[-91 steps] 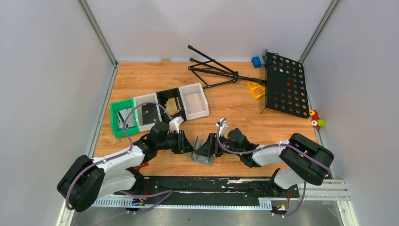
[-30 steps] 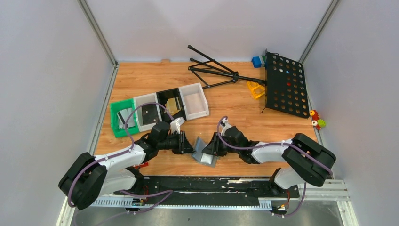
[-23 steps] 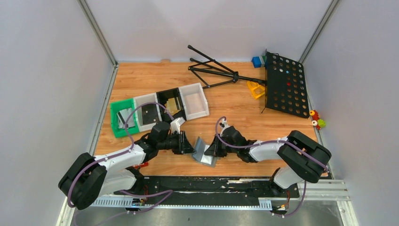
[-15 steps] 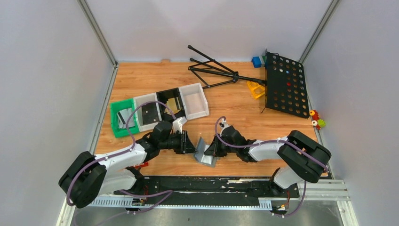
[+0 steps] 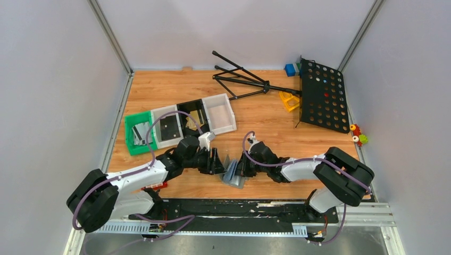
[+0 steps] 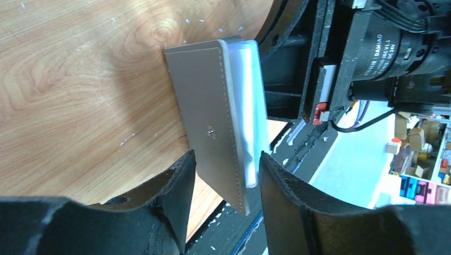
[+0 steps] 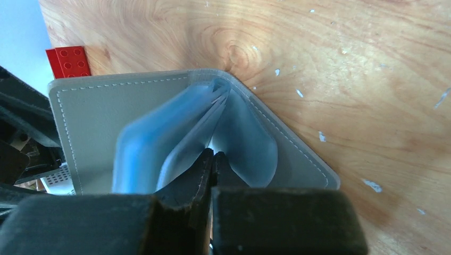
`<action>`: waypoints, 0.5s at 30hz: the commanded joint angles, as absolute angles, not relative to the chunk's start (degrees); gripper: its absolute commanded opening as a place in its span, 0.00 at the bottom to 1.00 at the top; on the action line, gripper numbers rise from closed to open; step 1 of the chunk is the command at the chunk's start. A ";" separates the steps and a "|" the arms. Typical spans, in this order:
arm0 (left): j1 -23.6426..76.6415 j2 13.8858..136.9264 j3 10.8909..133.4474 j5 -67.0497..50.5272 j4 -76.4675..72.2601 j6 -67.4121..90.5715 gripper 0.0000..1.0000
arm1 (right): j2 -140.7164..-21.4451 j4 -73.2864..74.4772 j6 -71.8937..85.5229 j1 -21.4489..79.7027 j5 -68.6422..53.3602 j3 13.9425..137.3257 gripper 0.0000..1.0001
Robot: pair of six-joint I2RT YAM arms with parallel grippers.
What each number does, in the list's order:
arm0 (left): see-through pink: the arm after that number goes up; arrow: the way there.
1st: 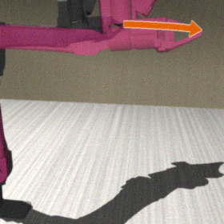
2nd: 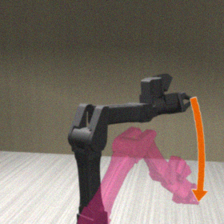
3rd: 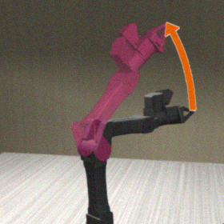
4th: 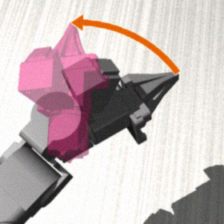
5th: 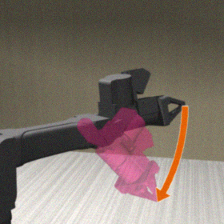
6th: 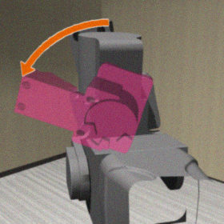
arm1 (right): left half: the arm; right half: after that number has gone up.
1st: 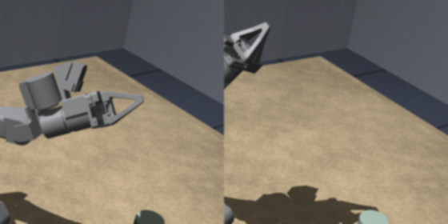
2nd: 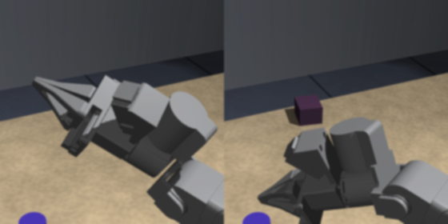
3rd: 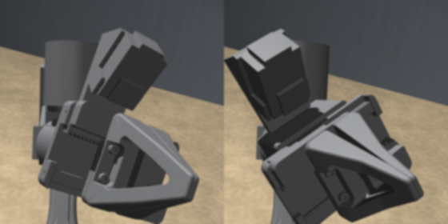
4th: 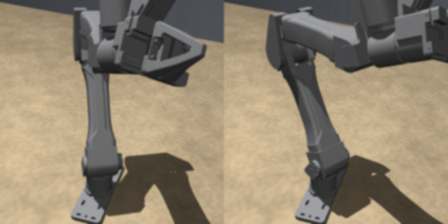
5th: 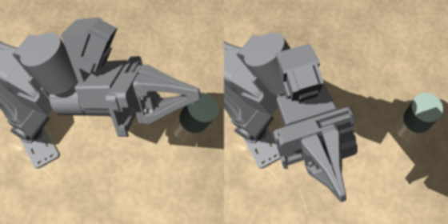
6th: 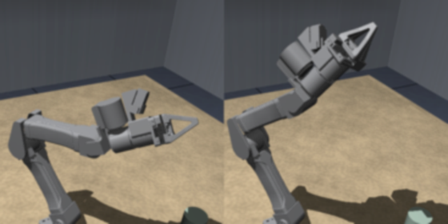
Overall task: Take the credit cards out of the card holder
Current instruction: Remove the credit card from the card holder.
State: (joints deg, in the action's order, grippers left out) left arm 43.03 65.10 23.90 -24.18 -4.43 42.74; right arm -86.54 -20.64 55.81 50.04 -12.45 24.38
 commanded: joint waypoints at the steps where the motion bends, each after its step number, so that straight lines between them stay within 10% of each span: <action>1: 43.71 66.64 26.30 -22.90 -3.54 40.62 0.57 | -86.88 -19.69 54.32 49.83 -11.89 25.68 0.00; 15: 44.38 68.33 27.39 -24.31 -5.13 40.62 0.75 | -83.51 -15.09 52.21 50.70 -11.57 28.89 0.01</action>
State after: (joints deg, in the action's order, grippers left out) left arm 44.16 68.07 24.84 -23.49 -2.79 41.56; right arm -84.84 -16.03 53.63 50.22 -12.45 26.50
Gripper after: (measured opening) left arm 0.733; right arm 0.008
